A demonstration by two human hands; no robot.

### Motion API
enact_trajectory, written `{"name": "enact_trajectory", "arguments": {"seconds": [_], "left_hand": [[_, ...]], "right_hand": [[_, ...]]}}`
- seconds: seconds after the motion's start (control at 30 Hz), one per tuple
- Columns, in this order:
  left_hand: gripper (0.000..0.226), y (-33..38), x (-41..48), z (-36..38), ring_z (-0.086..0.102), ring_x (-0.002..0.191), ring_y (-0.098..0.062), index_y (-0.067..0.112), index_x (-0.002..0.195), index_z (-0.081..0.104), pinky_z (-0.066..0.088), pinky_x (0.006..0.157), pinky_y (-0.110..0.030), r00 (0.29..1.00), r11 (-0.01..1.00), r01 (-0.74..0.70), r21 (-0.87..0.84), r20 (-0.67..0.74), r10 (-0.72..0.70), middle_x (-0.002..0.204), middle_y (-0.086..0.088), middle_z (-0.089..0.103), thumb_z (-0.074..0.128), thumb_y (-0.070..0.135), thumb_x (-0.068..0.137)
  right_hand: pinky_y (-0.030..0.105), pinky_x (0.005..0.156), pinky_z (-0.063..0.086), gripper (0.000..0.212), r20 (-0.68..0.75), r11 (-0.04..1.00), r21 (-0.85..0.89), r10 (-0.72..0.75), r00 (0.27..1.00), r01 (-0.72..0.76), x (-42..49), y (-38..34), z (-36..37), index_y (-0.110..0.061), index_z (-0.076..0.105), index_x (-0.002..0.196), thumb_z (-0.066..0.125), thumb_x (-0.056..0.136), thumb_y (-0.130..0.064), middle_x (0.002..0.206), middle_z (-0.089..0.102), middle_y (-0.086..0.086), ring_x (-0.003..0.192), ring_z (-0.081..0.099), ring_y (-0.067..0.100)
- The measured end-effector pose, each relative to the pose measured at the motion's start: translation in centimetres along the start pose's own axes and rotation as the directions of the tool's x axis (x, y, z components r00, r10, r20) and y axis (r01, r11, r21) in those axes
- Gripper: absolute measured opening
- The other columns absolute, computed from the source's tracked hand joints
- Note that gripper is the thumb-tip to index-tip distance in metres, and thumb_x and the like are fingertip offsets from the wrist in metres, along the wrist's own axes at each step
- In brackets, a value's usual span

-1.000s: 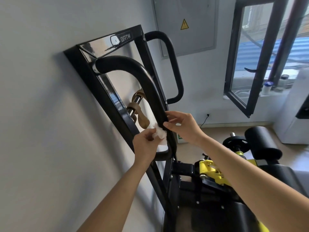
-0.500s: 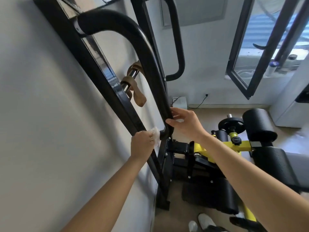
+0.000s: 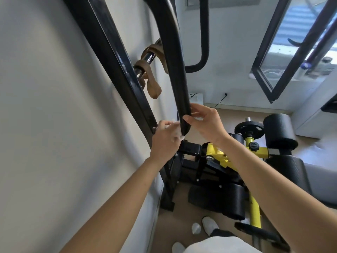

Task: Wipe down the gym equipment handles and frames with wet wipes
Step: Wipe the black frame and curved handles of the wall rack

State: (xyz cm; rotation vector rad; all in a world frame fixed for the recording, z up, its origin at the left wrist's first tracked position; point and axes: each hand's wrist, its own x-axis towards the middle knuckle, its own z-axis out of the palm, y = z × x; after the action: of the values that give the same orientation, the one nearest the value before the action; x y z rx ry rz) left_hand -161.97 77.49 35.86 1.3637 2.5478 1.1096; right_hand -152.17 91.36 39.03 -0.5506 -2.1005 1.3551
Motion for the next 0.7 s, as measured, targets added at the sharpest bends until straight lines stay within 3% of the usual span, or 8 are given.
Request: {"name": "enact_trajectory", "arguments": {"seconds": [0.1, 0.17, 0.33, 0.43, 0.57, 0.7], "left_hand": [[0.03, -1.3, -0.3, 0.7, 0.062, 0.103, -0.017, 0.024, 0.119, 0.069, 0.051, 0.088, -0.028, 0.999, 0.992, -0.011, -0.126, 0.044, 0.017, 0.119, -0.001, 0.063, 0.069, 0.03, 0.09], [0.033, -2.4, -0.4, 1.2, 0.062, 0.102, -0.017, 0.025, 0.126, 0.069, 0.051, 0.087, -0.027, 0.998, 0.992, -0.047, -0.119, 0.037, 0.052, 0.115, -0.001, 0.064, 0.062, 0.038, 0.097], [0.021, -3.8, -0.4, 1.8, 0.066, 0.088, -0.013, 0.017, 0.114, 0.076, 0.037, 0.077, 0.0, 0.997, 0.997, -0.071, -0.022, -0.046, 0.07, 0.104, -0.003, 0.067, 0.067, 0.022, 0.096], [0.016, -4.9, -0.8, 1.1, 0.062, 0.08, -0.006, 0.02, 0.108, 0.077, 0.03, 0.073, 0.006, 0.989, 0.986, -0.12, 0.116, -0.071, 0.129, 0.102, -0.002, 0.068, 0.07, 0.02, 0.093], [0.02, -5.4, -0.7, 0.2, 0.072, 0.073, -0.024, 0.008, 0.107, 0.078, 0.045, 0.069, -0.012, 0.984, 0.978, -0.032, 0.205, -0.166, 0.067, 0.095, -0.011, 0.071, 0.074, 0.013, 0.088], [0.022, -4.0, -0.5, 1.0, 0.074, 0.087, -0.028, 0.003, 0.106, 0.077, 0.059, 0.074, -0.031, 0.981, 0.978, -0.065, 0.2, -0.169, 0.1, 0.102, -0.015, 0.073, 0.077, 0.003, 0.084]], "right_hand": [[0.008, 0.079, 0.052, 0.043, -0.005, 1.0, -0.021, 0.0, 1.0, -0.001, 0.0, 0.2, 0.1, -0.019, 0.067, 0.132, 0.075, 0.089, -0.013, 0.108, 0.076, -0.007, 0.093, 0.072, 0.002], [0.01, 0.082, 0.053, 0.044, -0.01, 0.999, -0.036, 0.002, 1.0, -0.003, 0.1, 0.3, 0.2, -0.018, 0.066, 0.133, 0.075, 0.089, -0.014, 0.108, 0.076, -0.008, 0.093, 0.072, 0.001], [0.019, 0.09, 0.055, 0.044, -0.006, 0.998, -0.056, 0.001, 1.0, -0.002, 0.2, 0.2, 0.2, -0.017, 0.066, 0.132, 0.075, 0.089, -0.014, 0.108, 0.076, -0.009, 0.093, 0.073, 0.001], [0.02, 0.089, 0.057, 0.045, -0.009, 0.999, -0.038, 0.008, 1.0, -0.009, 0.1, 0.2, 0.2, -0.018, 0.065, 0.133, 0.074, 0.089, -0.012, 0.108, 0.076, -0.008, 0.093, 0.073, 0.003], [0.015, 0.084, 0.055, 0.044, -0.002, 1.0, -0.015, 0.007, 1.0, -0.007, 0.1, 0.2, 0.0, -0.02, 0.067, 0.131, 0.074, 0.089, -0.01, 0.108, 0.077, -0.005, 0.092, 0.073, 0.005], [0.014, 0.081, 0.056, 0.042, 0.012, 0.999, -0.045, -0.007, 1.0, 0.007, 0.2, 0.2, -0.2, -0.019, 0.068, 0.128, 0.075, 0.088, -0.013, 0.106, 0.077, -0.006, 0.091, 0.073, 0.004]]}}
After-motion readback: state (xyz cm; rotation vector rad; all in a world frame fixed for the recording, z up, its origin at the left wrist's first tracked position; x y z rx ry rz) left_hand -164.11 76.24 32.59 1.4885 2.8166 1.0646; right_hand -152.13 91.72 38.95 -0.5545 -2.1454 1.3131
